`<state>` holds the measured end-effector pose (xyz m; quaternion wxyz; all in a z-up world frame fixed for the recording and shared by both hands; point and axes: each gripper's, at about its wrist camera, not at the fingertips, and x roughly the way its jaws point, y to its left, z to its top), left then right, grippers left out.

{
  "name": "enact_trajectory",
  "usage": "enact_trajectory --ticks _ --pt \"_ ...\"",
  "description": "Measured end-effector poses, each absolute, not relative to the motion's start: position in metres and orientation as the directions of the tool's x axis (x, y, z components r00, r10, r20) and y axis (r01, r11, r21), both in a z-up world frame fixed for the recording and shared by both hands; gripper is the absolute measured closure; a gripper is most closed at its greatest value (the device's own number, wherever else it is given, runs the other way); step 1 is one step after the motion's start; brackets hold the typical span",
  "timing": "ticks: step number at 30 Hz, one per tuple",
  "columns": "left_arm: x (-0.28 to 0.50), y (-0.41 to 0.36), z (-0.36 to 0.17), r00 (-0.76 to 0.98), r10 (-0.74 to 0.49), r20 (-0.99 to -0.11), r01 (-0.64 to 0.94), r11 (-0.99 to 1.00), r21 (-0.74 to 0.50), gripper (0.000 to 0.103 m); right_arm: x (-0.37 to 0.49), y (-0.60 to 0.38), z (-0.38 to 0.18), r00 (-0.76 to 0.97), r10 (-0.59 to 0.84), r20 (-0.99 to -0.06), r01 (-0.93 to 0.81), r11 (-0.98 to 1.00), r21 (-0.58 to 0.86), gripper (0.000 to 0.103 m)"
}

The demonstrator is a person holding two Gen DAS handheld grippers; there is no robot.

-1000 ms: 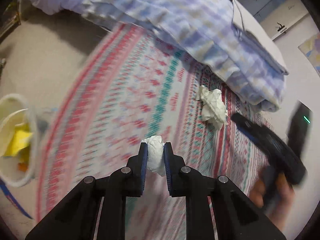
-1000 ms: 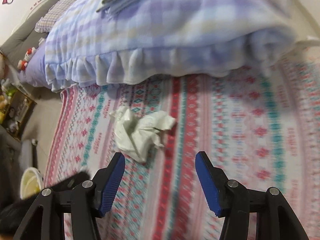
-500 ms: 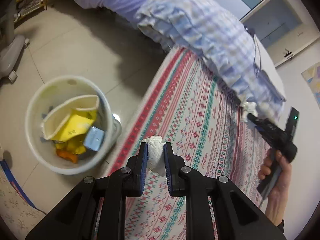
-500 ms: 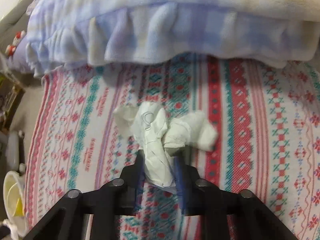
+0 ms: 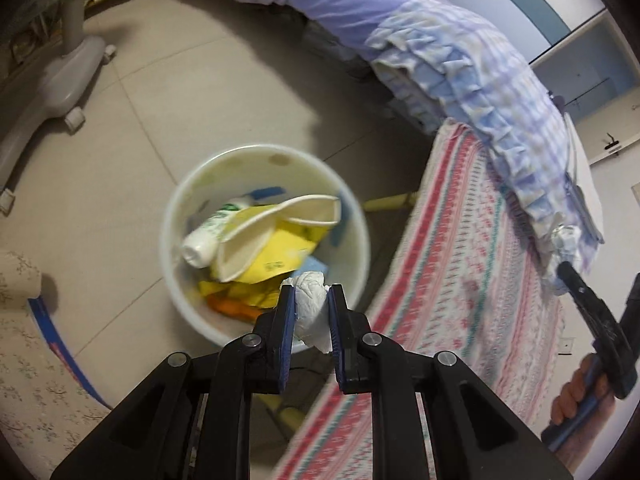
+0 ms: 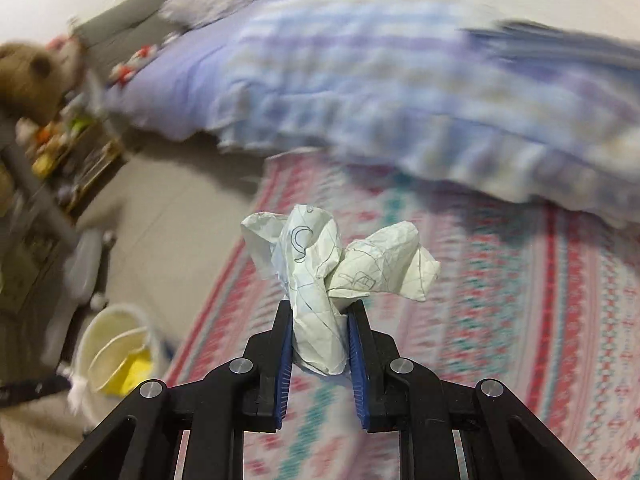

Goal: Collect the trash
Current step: 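Carry both tissues over the bin and open both tools to drop them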

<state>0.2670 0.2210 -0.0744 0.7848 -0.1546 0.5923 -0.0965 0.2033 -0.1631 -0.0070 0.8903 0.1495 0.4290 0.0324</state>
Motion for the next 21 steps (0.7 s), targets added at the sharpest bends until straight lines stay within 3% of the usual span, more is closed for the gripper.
enact_trajectory --ticks 11,15,21 --pt "0.271 0.208 -0.107 0.231 -0.266 -0.936 -0.034 0.959 -0.281 0.081 0.217 -0.075 -0.024 0.577 0.265 -0.773 -0.098 0.962 0.257 0.080" --pt "0.274 0.213 -0.120 0.179 -0.220 -0.959 -0.093 0.967 -0.239 0.049 0.218 -0.066 -0.029 0.567 0.276 -0.776 -0.109 0.959 0.262 0.080" --pt "0.265 0.243 -0.101 0.202 -0.281 -0.938 -0.204 0.925 -0.321 0.047 0.218 -0.061 -0.029 0.566 0.281 -0.775 -0.122 0.958 0.259 0.080"
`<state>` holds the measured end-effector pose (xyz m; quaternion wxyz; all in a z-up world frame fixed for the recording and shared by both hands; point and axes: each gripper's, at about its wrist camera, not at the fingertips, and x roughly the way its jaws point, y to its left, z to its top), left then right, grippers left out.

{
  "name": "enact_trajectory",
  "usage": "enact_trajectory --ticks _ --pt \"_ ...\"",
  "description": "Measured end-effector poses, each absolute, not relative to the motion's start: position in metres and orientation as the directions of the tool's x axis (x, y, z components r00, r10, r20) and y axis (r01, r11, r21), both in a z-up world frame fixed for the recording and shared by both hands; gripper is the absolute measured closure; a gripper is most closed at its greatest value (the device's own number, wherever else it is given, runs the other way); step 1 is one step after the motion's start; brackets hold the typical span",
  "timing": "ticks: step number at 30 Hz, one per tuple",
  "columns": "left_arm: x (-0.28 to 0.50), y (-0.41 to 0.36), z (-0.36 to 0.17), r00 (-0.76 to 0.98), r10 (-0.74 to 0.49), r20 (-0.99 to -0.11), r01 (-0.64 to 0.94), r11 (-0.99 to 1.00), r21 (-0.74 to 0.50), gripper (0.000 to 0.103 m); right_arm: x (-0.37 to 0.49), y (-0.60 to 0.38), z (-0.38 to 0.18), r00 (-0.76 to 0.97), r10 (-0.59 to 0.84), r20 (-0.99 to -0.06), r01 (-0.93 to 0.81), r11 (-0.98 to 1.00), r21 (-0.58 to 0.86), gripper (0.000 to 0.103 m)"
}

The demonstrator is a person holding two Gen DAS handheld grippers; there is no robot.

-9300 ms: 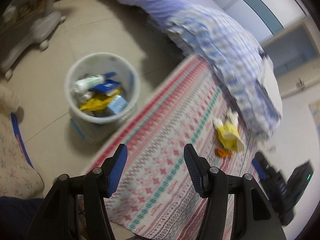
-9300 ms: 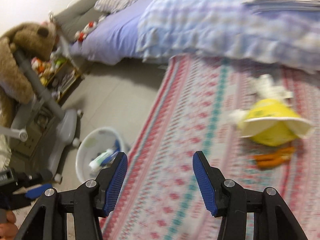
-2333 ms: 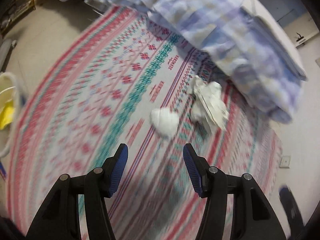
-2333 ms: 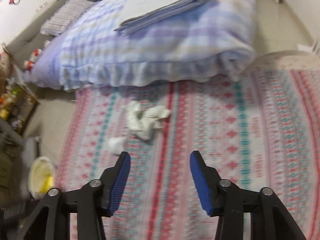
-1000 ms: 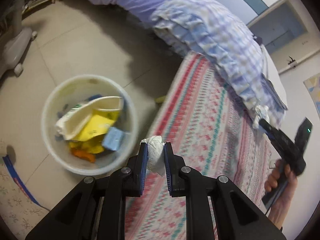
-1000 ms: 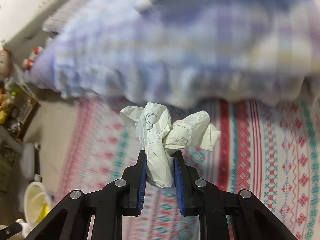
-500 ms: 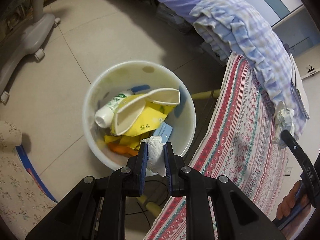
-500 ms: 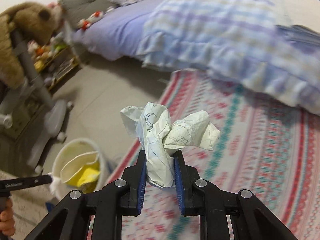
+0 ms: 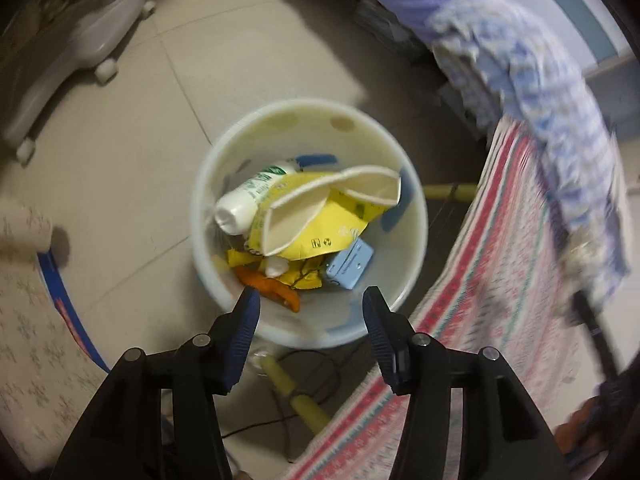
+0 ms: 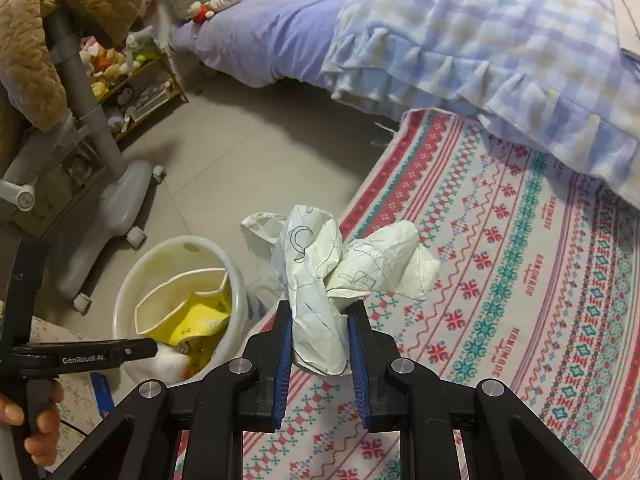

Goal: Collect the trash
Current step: 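Carry both tissues over the bin and open both tools to drop them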

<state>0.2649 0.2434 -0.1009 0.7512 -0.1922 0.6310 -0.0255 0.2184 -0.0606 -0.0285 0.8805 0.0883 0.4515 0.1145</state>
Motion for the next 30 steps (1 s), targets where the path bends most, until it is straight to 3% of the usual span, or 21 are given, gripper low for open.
enact_trajectory --ticks 6,12,21,24,25,30 --pt "0.255 0.287 -0.061 0.297 -0.298 -0.907 -0.328 0.860 -0.391 0.047 0.221 -0.042 -0.031 0.548 0.306 -0.778 -0.168 0.952 0.256 0.080" --pt "0.249 0.330 -0.051 0.333 -0.306 -0.892 -0.475 0.763 -0.439 0.047 0.219 0.019 -0.049 0.487 0.343 -0.803 -0.341 0.921 0.186 0.079" --pt "0.256 0.339 -0.056 0.312 -0.324 -0.893 -0.488 0.751 -0.443 0.047 0.220 0.110 -0.079 0.437 0.399 -0.806 -0.493 0.856 0.156 0.077" --pt "0.258 0.336 -0.057 0.309 -0.332 -0.891 -0.483 0.753 -0.448 0.047 0.223 0.126 -0.093 0.436 0.389 -0.812 -0.510 0.850 0.133 0.060" --pt "0.257 0.336 -0.057 0.310 -0.332 -0.891 -0.479 0.755 -0.448 0.047 0.226 0.130 -0.100 0.429 0.366 -0.826 -0.509 0.853 0.114 0.047" --pt "0.257 0.336 -0.054 0.316 -0.324 -0.892 -0.473 0.761 -0.444 0.047 0.235 0.123 -0.121 0.422 0.302 -0.854 -0.452 0.888 0.091 0.044"
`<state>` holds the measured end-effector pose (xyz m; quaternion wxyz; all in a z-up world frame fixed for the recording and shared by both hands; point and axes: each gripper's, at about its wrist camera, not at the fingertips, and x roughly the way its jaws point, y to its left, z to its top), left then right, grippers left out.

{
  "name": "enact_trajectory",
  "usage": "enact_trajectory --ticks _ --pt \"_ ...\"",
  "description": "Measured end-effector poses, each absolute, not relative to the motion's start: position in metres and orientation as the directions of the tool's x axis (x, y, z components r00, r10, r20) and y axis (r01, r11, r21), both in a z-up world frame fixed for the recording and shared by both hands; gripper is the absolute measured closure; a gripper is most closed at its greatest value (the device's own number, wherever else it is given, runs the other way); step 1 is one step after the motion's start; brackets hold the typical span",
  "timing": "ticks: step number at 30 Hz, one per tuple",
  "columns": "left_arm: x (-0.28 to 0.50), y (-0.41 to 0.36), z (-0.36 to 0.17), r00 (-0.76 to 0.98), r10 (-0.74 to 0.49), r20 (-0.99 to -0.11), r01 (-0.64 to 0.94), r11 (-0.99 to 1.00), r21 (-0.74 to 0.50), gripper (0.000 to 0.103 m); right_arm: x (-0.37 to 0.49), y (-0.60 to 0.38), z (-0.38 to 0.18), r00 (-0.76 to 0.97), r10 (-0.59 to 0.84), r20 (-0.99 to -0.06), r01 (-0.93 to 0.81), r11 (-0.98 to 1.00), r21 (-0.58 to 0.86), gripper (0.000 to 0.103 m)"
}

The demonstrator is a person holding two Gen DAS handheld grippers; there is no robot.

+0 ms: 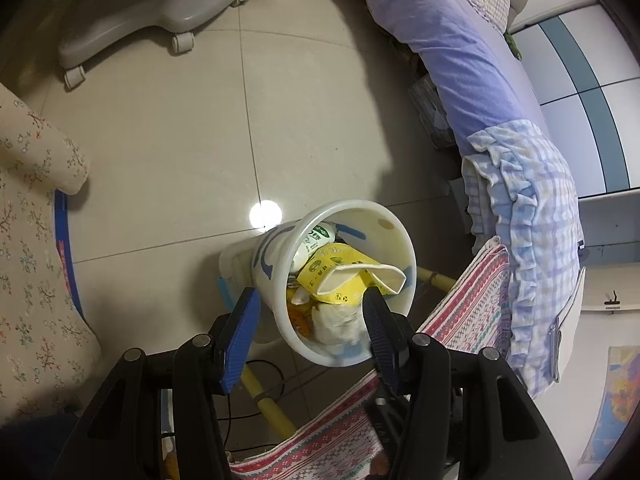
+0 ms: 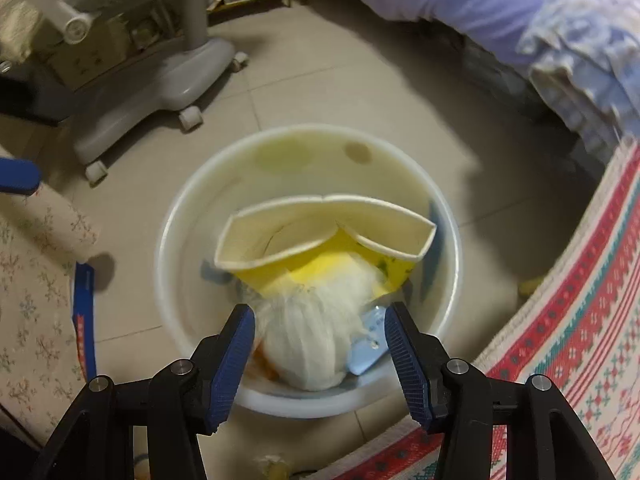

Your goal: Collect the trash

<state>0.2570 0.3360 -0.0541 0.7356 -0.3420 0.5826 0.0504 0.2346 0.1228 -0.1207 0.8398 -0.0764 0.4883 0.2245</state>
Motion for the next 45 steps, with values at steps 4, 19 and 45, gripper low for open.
enact_trajectory --ticks 4,19,45 --pt "0.256 0.330 -0.051 0.325 -0.278 -0.904 -0.464 0.786 -0.409 0.047 0.235 0.106 -0.115 0.443 0.294 -0.847 -0.411 0.906 0.100 0.044" --pt "0.134 0.256 -0.011 0.474 -0.054 -0.879 -0.200 0.965 -0.167 0.047 0.177 0.041 -0.052 0.471 0.435 -0.768 -0.267 0.900 0.346 0.044" --pt "-0.042 0.145 0.047 0.704 0.062 -0.708 0.027 0.993 0.115 0.029 -0.050 -0.023 0.011 0.727 0.346 -0.593 -0.275 0.938 0.210 0.034"
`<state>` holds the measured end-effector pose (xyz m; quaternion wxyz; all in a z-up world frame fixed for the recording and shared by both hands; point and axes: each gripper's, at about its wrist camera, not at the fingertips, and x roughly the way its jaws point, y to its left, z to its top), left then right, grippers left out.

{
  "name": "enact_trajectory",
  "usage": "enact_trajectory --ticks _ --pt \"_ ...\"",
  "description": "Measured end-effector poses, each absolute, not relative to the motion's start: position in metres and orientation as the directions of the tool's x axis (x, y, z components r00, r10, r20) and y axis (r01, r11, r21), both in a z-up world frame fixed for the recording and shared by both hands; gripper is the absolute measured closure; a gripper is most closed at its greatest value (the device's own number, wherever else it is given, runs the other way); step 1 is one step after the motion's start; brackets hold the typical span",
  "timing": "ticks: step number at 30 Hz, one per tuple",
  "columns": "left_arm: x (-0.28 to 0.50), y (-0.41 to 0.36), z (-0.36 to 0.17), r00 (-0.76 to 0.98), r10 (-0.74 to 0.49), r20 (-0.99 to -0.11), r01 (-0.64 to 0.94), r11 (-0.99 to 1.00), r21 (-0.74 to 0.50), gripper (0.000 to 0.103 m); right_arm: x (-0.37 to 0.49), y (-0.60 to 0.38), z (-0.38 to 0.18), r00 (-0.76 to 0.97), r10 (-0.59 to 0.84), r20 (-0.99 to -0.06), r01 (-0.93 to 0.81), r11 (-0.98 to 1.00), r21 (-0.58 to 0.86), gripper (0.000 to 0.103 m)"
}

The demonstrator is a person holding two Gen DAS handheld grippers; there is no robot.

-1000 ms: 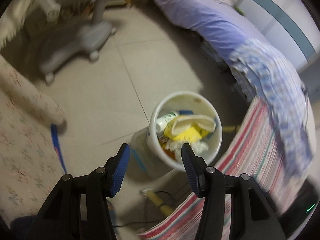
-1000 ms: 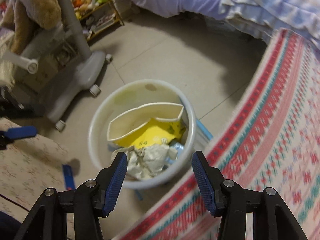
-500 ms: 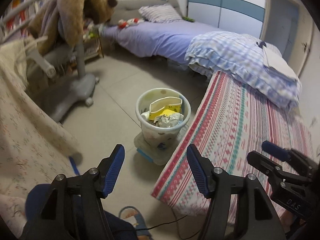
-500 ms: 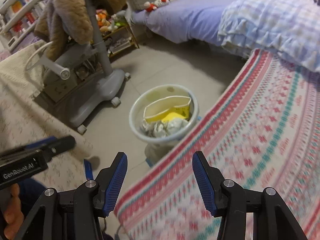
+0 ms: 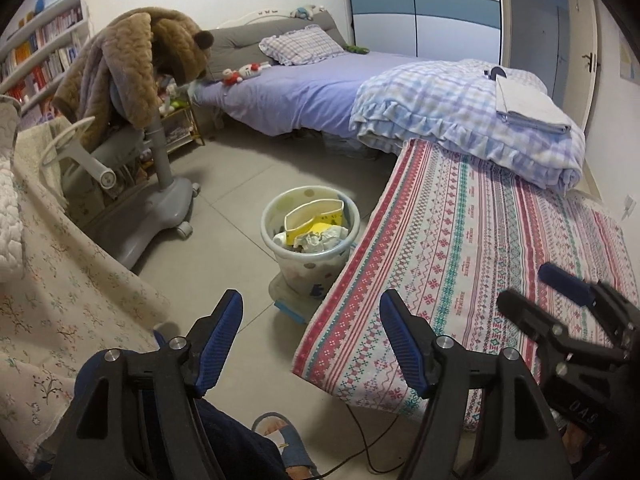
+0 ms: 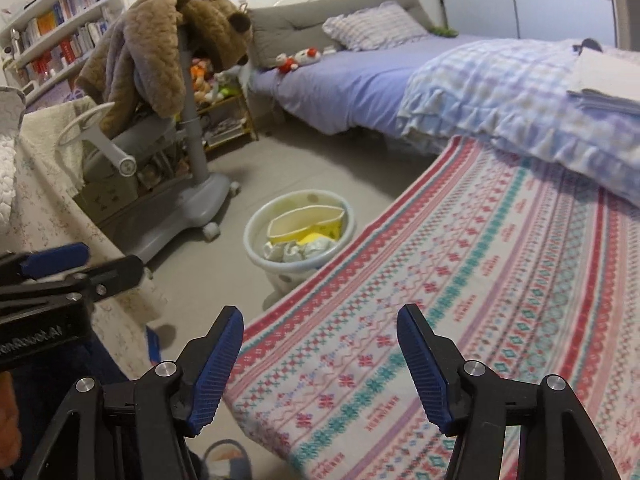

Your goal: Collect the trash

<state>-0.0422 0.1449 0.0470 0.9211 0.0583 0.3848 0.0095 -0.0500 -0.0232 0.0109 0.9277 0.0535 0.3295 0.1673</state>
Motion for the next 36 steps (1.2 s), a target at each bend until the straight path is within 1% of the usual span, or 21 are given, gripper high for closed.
enact_trajectory --ticks 4,7,17,28,36 --pt "-0.039 0.139 0.040 0.690 0.074 -0.720 0.027 0.991 0.129 0.029 -0.052 -0.031 0.012 0.740 0.340 -0.580 -0.262 0.940 0.217 0.032" --pt "-0.036 0.138 0.037 0.685 0.080 -0.724 0.024 0.991 0.132 0.029 -0.050 -0.034 0.010 0.747 0.325 -0.580 -0.251 0.946 0.207 0.031" --pt "-0.023 0.142 0.025 0.654 0.100 -0.750 0.001 0.991 0.134 0.029 -0.043 -0.031 0.001 0.727 0.339 -0.597 -0.262 0.941 0.215 0.031" --pt "-0.017 0.142 0.020 0.645 0.123 -0.755 -0.013 0.989 0.150 0.029 -0.038 -0.021 -0.003 0.719 0.338 -0.606 -0.274 0.941 0.199 0.030" --pt "-0.017 0.138 0.017 0.638 0.116 -0.761 -0.006 0.989 0.146 0.029 -0.036 -0.019 -0.004 0.716 0.342 -0.609 -0.279 0.939 0.200 0.030"
